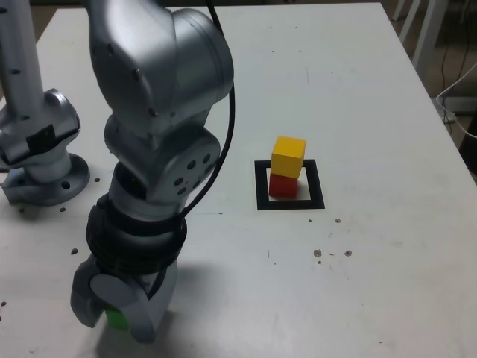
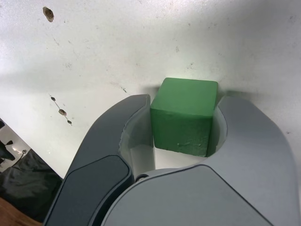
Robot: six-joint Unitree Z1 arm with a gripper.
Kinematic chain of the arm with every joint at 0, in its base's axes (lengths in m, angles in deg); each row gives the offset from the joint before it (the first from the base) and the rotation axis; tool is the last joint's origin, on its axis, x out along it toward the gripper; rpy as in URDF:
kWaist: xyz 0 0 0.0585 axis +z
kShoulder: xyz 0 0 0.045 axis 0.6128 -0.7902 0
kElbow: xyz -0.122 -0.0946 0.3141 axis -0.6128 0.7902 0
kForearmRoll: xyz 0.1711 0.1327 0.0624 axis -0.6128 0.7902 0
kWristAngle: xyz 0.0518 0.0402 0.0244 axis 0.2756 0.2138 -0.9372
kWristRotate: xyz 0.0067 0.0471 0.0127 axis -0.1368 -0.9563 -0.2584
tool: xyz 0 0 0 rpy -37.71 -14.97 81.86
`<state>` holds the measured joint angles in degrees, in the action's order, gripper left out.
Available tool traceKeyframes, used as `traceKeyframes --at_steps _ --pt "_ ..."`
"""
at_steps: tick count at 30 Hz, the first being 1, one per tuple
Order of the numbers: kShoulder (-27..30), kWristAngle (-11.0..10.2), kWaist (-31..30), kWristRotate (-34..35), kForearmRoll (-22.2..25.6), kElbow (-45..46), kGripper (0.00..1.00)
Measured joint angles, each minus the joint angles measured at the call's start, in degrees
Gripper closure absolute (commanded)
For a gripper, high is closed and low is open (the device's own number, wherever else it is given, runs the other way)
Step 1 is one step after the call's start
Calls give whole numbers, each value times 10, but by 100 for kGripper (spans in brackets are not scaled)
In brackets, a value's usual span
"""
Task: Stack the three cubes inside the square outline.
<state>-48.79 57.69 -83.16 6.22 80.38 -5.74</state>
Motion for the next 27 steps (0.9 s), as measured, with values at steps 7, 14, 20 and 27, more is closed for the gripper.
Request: traceKeyframes --at_steps 7,14,20,27 --pt "2 -7 0 0 11 0 70" --pt "31 -46 4 1 60 -10 70" --pt "66 -99 47 -16 115 -19 70" --pt "76 -121 107 -79 163 -56 70"
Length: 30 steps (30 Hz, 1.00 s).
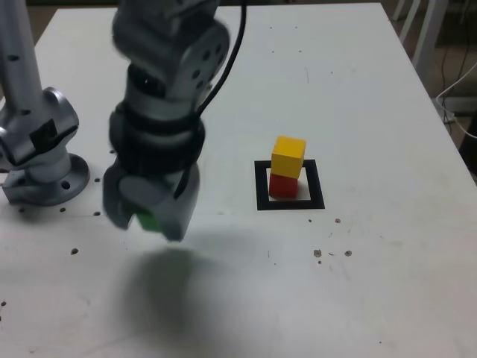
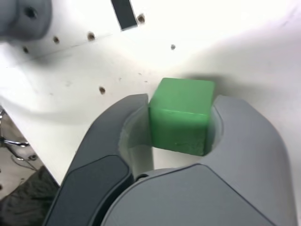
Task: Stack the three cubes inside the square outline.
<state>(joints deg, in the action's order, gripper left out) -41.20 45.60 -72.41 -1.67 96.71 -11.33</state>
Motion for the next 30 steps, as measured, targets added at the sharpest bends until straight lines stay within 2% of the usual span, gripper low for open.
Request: traceKeyframes --at_steps 13,22,30 --pt "16 -17 125 -117 51 -91 70" --pt "-14 -23 195 -200 83 -166 70" --pt "-49 -31 227 -267 101 -226 70"
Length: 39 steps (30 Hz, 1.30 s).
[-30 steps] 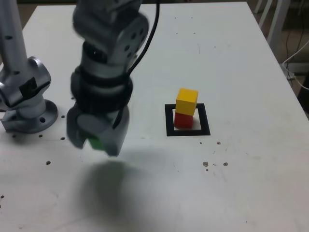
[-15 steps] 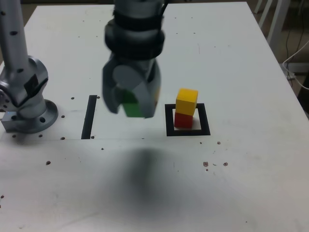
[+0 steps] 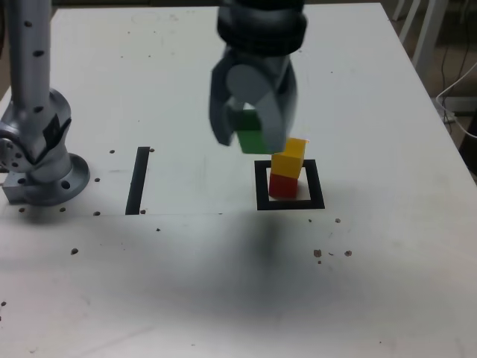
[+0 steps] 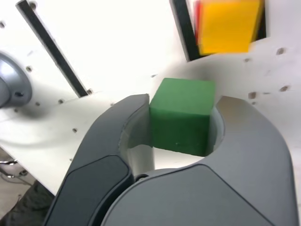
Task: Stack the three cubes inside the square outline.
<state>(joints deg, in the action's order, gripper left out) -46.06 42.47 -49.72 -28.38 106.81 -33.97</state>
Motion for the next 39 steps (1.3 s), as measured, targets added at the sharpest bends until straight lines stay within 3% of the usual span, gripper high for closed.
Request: traceKeyframes --at_steps 19,39 --pt "-54 -35 38 -78 9 -53 70" --pt "-85 -41 41 -85 6 -68 70"
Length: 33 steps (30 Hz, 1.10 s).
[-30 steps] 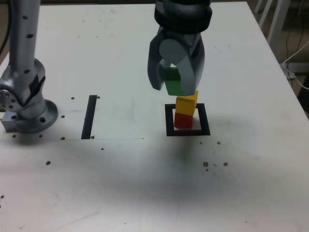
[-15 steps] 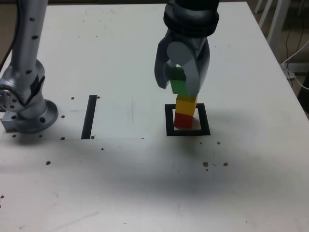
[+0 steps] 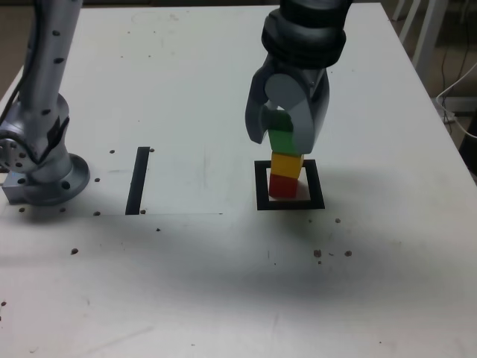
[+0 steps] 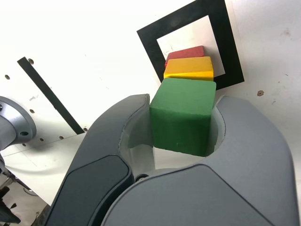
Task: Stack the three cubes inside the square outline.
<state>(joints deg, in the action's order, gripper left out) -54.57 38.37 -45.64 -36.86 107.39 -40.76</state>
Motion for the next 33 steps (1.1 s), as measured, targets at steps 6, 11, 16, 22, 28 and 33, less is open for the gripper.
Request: traceKeyframes --at_steps 6,11,16,22,28,33 --pt "-3 -6 0 0 0 -1 61" --pt "-5 -7 1 0 0 -1 20" --pt "-5 -6 2 0 1 1 8" --pt "-5 -5 2 0 2 4 8" --pt "-3 -4 2 6 3 9 8" --pt "25 -16 2 19 4 22 5"
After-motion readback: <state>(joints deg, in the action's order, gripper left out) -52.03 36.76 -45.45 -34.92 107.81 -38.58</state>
